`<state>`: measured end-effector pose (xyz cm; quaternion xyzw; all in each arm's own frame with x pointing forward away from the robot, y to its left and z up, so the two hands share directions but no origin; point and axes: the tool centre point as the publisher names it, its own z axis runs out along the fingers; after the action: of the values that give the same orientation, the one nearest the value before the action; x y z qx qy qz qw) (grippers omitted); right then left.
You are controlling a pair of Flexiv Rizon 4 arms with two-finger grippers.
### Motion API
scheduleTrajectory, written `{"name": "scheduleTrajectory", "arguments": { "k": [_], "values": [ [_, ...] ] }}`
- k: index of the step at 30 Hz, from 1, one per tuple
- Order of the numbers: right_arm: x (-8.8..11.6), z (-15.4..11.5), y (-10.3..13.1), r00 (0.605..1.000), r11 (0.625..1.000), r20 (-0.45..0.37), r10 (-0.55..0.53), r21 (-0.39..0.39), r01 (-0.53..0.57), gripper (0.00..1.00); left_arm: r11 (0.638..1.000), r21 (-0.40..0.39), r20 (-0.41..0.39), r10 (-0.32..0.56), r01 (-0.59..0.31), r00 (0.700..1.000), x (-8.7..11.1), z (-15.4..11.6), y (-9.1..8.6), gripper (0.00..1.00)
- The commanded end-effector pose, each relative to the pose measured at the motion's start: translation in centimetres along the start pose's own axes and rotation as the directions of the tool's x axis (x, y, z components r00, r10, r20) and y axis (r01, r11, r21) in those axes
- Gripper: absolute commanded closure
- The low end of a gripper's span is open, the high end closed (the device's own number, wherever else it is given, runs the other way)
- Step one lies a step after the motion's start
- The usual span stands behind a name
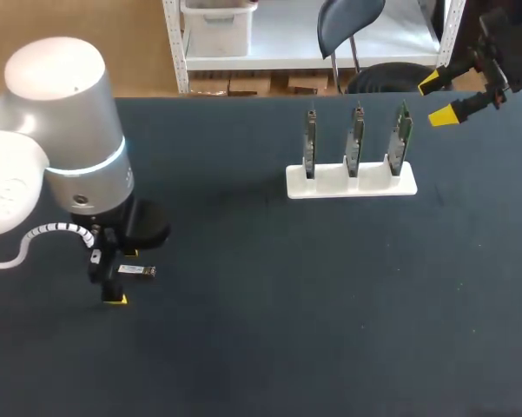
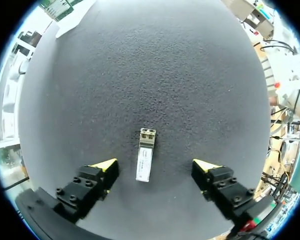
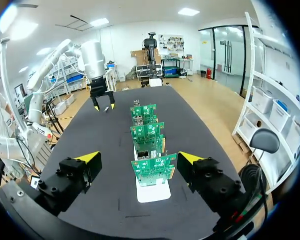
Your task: Pick up the optical module with the left hand, and insert it into the network port with the right hand.
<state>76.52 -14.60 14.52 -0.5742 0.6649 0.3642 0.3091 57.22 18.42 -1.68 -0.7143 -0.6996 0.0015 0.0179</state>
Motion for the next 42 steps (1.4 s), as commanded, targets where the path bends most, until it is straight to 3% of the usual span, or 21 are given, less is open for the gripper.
{"name": "scheduleTrajectory", "arguments": {
  "k": [1,20,23,26,31,35,39,42],
  "values": [
    [0.0,0.0,0.2,1.000,1.000,0.000,-0.001,0.004,0.001,0.00,1.000,0.011,0.002,0.003,-0.003,1.000,0.1,0.2,0.4,1.00],
    [0.0,0.0,0.2,1.000,1.000,0.000,-0.001,0.004,0.001,0.00,1.000,0.007,0.008,0.009,-0.009,1.000,-0.5,0.1,0.9,1.00],
    [0.0,0.0,0.2,1.000,1.000,0.000,-0.001,0.004,0.001,0.00,1.000,0.000,0.034,-0.025,0.025,0.999,-0.6,-0.3,1.1,1.00],
    [0.0,0.0,0.2,1.000,1.000,0.000,-0.001,0.004,0.001,0.00,0.992,-0.011,0.117,-0.125,0.127,0.985,-0.7,-1.4,2.3,1.00],
    [0.0,0.0,0.2,1.000,1.000,0.000,-0.001,0.004,0.001,0.00,0.963,-0.064,0.243,-0.240,0.263,0.940,-0.9,-3.7,5.4,1.00],
    [0.0,0.0,0.2,1.000,1.000,0.000,-0.001,0.004,0.001,0.00,0.930,-0.090,0.368,-0.301,0.356,0.880,-1.5,-6.0,8.7,1.00],
    [0.0,0.0,0.2,1.000,1.000,0.000,-0.001,0.004,0.001,0.00,0.887,-0.056,0.577,-0.346,0.458,0.740,-2.8,-9.0,12.9,1.00],
    [0.0,0.0,0.2,1.000,1.000,0.000,-0.001,0.004,0.001,0.00,0.875,-0.079,0.680,-0.303,0.478,0.667,-4.4,-11.7,15.9,1.00]
  ]
}}
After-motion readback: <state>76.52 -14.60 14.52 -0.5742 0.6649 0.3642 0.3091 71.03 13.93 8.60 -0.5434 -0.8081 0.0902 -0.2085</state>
